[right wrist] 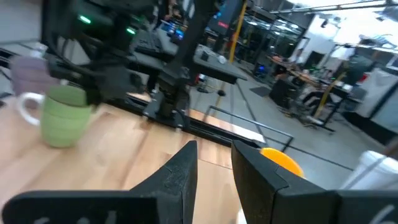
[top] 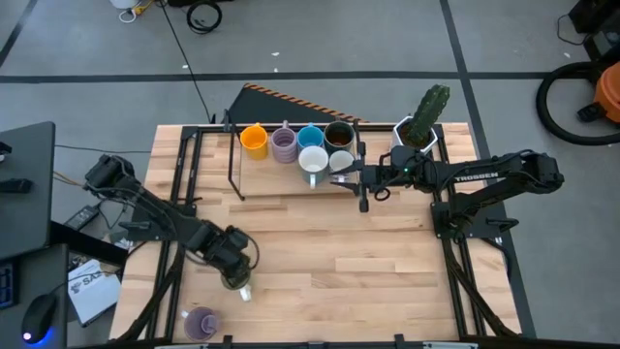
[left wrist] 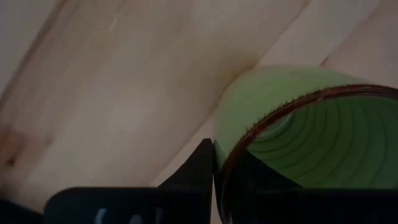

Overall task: Place coffee mugs
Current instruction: Put the light green mug on the shelf

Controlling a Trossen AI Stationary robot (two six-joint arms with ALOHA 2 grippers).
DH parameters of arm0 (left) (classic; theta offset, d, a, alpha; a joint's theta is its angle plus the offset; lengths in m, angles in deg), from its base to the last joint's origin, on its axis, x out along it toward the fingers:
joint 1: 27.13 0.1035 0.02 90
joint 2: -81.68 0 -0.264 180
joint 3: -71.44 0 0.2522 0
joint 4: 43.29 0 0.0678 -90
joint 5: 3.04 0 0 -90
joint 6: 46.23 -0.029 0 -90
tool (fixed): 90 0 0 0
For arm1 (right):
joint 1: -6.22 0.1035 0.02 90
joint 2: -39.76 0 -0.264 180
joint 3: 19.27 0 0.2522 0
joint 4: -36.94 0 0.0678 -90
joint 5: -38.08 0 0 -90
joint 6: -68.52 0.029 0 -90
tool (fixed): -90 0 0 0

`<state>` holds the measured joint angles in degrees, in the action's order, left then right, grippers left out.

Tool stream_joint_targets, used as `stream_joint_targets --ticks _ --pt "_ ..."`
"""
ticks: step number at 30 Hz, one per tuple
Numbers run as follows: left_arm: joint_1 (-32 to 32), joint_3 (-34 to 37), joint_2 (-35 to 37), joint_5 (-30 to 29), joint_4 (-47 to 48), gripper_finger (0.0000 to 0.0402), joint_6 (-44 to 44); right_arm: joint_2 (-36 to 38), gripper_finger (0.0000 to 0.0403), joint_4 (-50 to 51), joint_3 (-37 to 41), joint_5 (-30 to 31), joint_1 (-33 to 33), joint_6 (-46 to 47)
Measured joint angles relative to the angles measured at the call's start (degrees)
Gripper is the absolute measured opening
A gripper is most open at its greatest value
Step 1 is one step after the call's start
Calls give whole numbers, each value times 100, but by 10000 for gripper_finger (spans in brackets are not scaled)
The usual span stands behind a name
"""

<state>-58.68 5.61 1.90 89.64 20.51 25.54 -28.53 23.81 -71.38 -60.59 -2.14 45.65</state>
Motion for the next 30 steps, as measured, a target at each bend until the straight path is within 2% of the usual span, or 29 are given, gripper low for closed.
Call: stream_joint_targets --ticks 4,11,15,19,22,30 --pt "636 -75 36 352 49 26 -1127 0 105 103 0 -59 88 326" --pt "1659 -839 34 206 732 27 -3224 0 105 393 1 -8 409 872" --pt "2155 -1212 36 2 1044 27 -4374 0 105 498 0 637 734 987" --pt "2652 -1366 34 -37 961 28 -5397 0 105 673 2 1404 1127 989" --pt "3018 -1394 34 -323 893 28 -6082 0 105 799 2 1870 1371 989" --pt "3760 -1397 32 -825 -68 28 -7538 0 105 900 2 2477 1734 1095"
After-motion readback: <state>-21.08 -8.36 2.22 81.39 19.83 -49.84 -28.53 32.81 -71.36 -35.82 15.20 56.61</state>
